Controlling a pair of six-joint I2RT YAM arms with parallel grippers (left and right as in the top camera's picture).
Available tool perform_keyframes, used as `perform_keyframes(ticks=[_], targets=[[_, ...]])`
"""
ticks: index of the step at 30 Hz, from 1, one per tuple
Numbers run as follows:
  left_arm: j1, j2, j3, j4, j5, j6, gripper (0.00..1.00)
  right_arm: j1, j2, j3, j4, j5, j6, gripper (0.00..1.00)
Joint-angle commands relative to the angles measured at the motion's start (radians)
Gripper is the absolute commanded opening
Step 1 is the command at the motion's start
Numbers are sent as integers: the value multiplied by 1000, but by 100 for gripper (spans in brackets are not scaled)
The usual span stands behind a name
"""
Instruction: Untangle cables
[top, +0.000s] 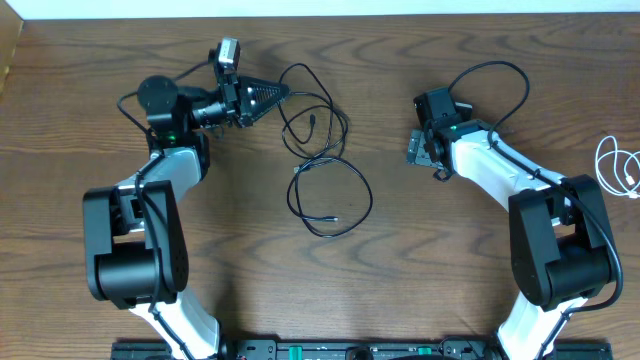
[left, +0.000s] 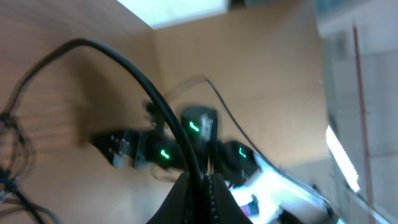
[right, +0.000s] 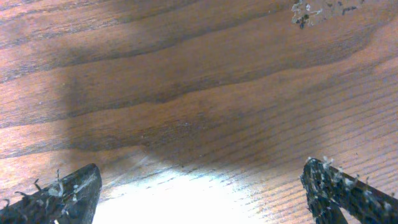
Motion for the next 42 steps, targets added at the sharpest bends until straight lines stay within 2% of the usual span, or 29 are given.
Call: perform_keyframes(ticks=[1, 4, 7, 15, 23, 33, 37, 42], targets=[[0, 6, 1, -165, -209, 268, 8, 17, 7, 12, 0, 19, -10, 99], [1, 6, 0, -425, -391, 386, 8, 17, 7, 12, 0, 19, -10, 99], [8, 6, 1, -565, -476, 427, 7, 17, 7, 12, 0, 19, -10, 99], [71, -18, 4, -567, -432, 436, 7, 18, 7, 12, 0, 19, -10, 99], [94, -73, 4, -457, -259, 460, 7, 17, 7, 12, 0, 19, -10, 99], [94, -119, 4, -465, -133, 542, 8, 17, 7, 12, 0, 19, -10, 99], [93, -119, 4, -563, -163, 648, 8, 17, 7, 12, 0, 19, -10, 99], [75, -119, 4, -793, -377, 792, 7, 17, 7, 12, 0, 19, -10, 99]])
